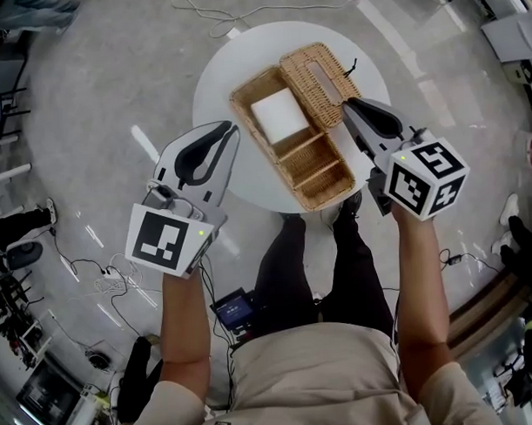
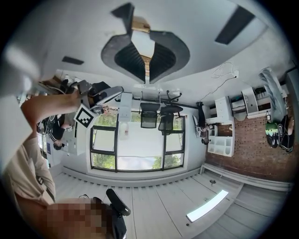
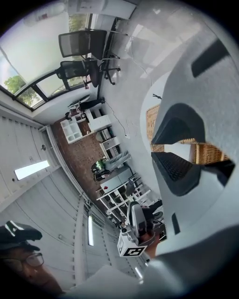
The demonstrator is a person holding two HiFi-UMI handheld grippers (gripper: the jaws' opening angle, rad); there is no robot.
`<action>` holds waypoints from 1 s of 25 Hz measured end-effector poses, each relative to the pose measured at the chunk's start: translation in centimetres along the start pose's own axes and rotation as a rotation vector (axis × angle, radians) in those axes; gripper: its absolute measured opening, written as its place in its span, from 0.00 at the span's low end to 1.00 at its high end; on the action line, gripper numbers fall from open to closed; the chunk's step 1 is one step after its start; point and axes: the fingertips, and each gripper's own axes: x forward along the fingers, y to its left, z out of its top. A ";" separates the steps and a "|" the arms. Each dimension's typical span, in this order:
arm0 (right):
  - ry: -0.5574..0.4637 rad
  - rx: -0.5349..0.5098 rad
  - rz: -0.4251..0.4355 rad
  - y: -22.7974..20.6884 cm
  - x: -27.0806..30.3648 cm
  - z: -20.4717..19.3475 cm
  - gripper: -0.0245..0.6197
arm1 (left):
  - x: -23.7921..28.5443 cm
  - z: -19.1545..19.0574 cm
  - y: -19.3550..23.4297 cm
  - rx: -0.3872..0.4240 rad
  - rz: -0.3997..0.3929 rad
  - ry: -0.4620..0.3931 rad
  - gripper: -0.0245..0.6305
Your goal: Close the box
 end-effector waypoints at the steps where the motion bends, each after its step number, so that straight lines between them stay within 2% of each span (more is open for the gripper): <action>1: 0.006 0.017 -0.002 -0.5 0.3 -0.6 0.10 | 0.4 -0.4 0.0 -0.004 -0.002 0.004 0.07; 9: 0.045 0.162 -0.022 -3.8 2.5 -5.1 0.17 | 2.3 -3.3 0.3 -0.024 -0.017 0.048 0.07; 19: 0.104 0.358 -0.057 -6.9 3.5 -9.7 0.28 | 4.3 -4.4 0.4 -0.035 -0.023 0.041 0.07; 22: 0.096 0.462 -0.041 -7.5 3.5 -10.6 0.30 | 4.8 -4.3 0.4 -0.040 -0.022 0.028 0.07; 25: 0.057 0.579 0.034 -7.5 4.0 -10.8 0.32 | 5.1 -4.7 0.4 -0.046 -0.023 0.034 0.07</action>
